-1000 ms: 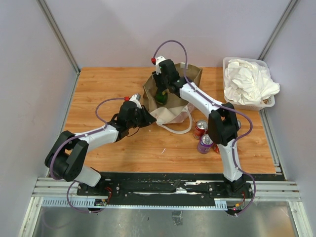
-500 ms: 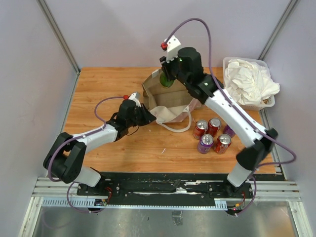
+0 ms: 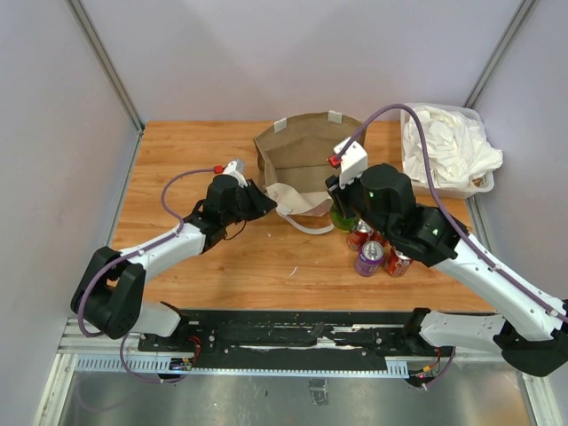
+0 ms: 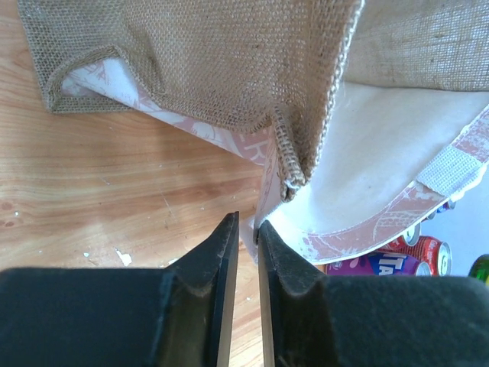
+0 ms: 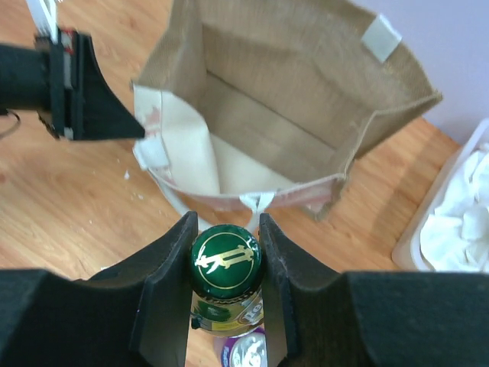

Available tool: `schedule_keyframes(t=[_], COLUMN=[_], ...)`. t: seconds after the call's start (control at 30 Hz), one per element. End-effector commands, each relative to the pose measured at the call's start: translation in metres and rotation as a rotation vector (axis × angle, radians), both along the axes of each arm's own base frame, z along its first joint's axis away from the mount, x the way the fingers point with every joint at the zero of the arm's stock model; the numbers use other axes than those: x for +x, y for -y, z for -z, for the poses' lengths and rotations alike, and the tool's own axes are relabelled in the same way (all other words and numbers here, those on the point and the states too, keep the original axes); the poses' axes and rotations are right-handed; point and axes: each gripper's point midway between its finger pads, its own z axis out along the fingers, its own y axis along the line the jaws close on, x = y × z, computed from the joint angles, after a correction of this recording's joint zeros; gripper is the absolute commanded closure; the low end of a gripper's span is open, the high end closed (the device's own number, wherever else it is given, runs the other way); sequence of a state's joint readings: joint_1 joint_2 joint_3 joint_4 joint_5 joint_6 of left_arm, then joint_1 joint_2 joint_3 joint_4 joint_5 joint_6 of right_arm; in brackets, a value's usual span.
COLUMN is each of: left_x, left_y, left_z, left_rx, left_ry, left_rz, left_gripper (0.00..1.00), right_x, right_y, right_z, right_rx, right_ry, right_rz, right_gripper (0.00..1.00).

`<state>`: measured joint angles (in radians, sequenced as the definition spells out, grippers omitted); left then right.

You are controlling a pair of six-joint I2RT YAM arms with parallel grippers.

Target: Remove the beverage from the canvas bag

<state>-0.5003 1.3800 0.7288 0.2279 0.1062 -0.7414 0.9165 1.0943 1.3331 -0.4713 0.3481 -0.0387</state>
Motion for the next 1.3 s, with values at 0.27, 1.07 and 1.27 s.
schedule_keyframes(t=[0.27,1.07,1.27], left_x=[0.0,-0.029,-0.038], left_y=[-0.02,-0.081,-0.101], left_z=[-0.028,-0.045,-0.049], left_rx=[-0.01,0.094,0.131], left_ry=[0.064,0.152,0.187], left_rz=[-0.089,-0.264,-0.325], left_gripper=[0.68,0.01,0.0], right_x=[-0.013,-0.013,-0.004], right_y=[0.041,-0.003,-0.002], right_z=[-0.013,0.102,0.122], right_rx=[0.143,0.124,0.124], right_ry=[0.053,-0.13,-0.125], right_rz=[0.158,0.067,0.091], right_gripper=[0.99,0.99,0.99])
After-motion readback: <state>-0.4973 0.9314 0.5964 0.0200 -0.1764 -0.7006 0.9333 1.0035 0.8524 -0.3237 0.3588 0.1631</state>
